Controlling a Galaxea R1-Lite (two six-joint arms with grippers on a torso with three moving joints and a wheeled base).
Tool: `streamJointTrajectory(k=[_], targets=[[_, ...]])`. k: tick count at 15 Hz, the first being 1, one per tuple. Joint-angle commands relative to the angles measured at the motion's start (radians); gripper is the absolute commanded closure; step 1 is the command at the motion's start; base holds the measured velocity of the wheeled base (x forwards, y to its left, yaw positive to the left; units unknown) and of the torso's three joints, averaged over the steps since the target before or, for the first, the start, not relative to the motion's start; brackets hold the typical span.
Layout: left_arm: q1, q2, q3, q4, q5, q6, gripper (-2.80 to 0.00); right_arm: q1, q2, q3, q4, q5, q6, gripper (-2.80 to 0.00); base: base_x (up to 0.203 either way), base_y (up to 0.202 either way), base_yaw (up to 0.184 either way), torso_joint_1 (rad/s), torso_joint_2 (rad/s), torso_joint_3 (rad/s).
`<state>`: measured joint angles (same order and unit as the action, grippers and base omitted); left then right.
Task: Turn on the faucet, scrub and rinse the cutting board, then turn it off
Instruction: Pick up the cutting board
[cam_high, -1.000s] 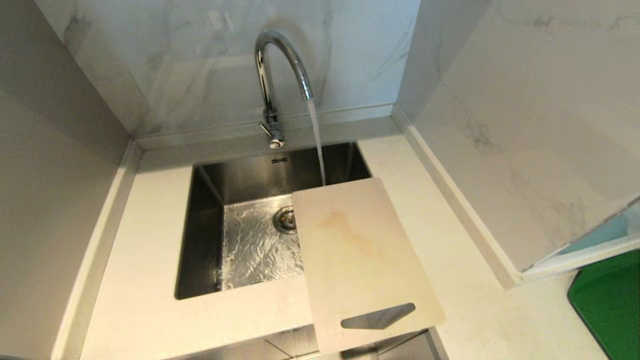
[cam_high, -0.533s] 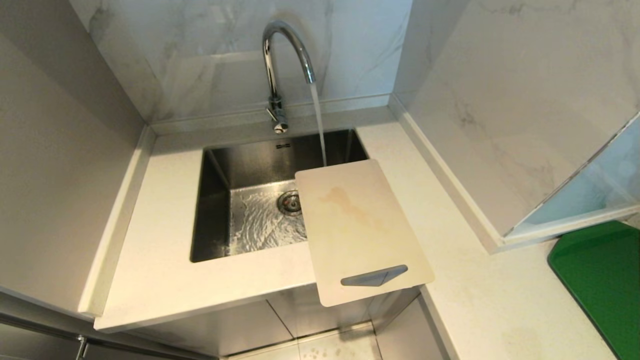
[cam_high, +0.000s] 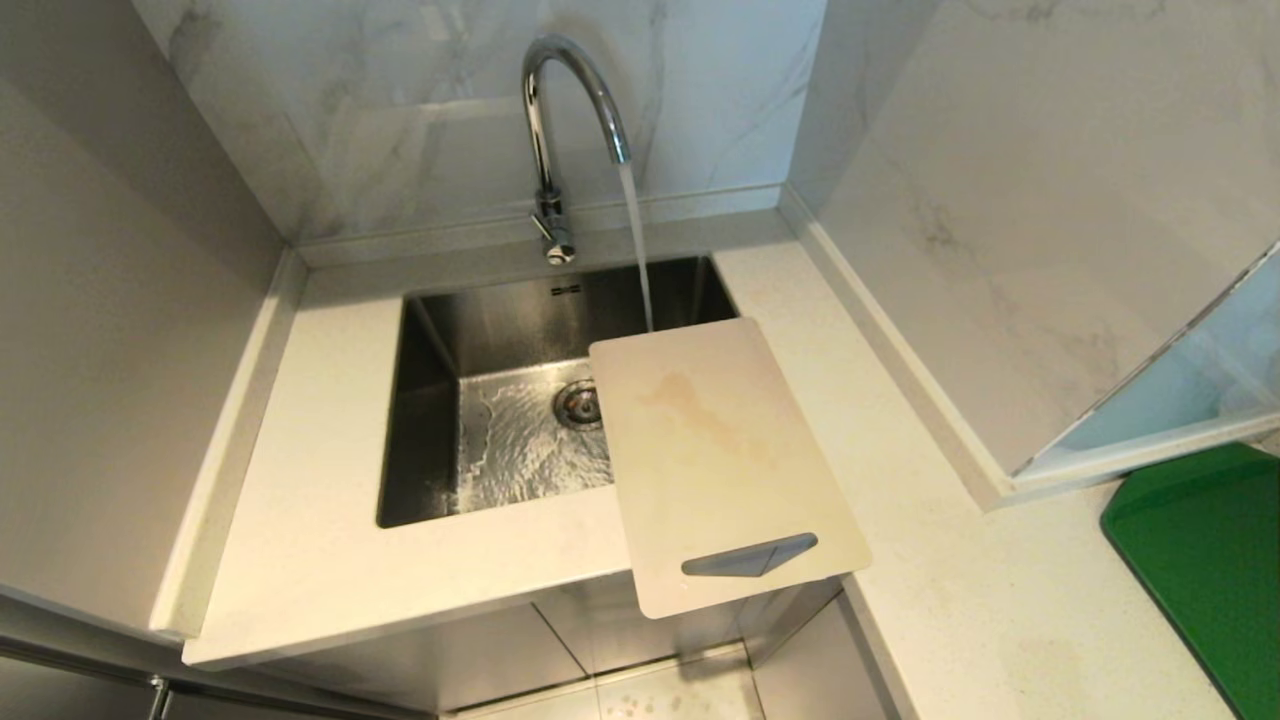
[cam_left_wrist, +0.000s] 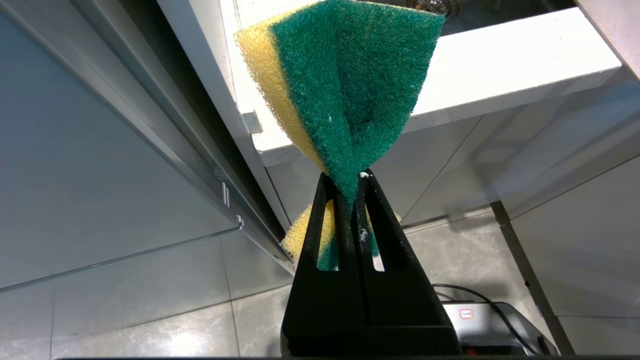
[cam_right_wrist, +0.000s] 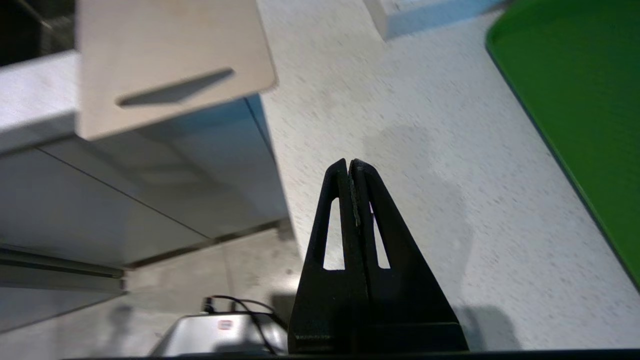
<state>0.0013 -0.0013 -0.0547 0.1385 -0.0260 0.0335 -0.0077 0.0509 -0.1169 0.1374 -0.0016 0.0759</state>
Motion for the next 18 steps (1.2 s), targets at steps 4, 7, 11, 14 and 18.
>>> streamJointTrajectory(k=[4, 7, 11, 14, 18], targets=[[0.0, 0.001, -0.001, 0.001, 0.0, 0.0, 0.0, -0.001, 0.632, -0.326, 0.072, 0.046, 0.292, 0.0, 0.0, 0.0, 0.0, 0.0, 0.0, 0.0], [0.0, 0.002, -0.001, 0.001, 0.0, 0.0, 0.0, 0.007, 1.029, -0.489, 0.13, 0.049, 0.532, 0.0, 0.0, 0.0, 0.0, 0.0, 0.0, 0.0], [0.0, 0.001, 0.0, 0.001, 0.0, 0.0, 0.0, 0.164, 1.403, -0.646, 0.162, 0.012, 0.872, 0.0, 0.0, 0.0, 0.0, 0.0, 0.0, 0.0], [0.0, 0.001, 0.0, 0.001, 0.0, 0.0, 0.0, 0.261, 1.521, -0.724, 0.09, -0.008, 1.001, 0.0, 0.0, 0.0, 0.0, 0.0, 0.0, 0.0], [0.0, 0.001, -0.001, 0.001, 0.0, 0.0, 0.0, 0.266, 1.62, -0.784, 0.076, -0.01, 1.012, 0.0, 0.0, 0.0, 0.0, 0.0, 0.0, 0.0]])
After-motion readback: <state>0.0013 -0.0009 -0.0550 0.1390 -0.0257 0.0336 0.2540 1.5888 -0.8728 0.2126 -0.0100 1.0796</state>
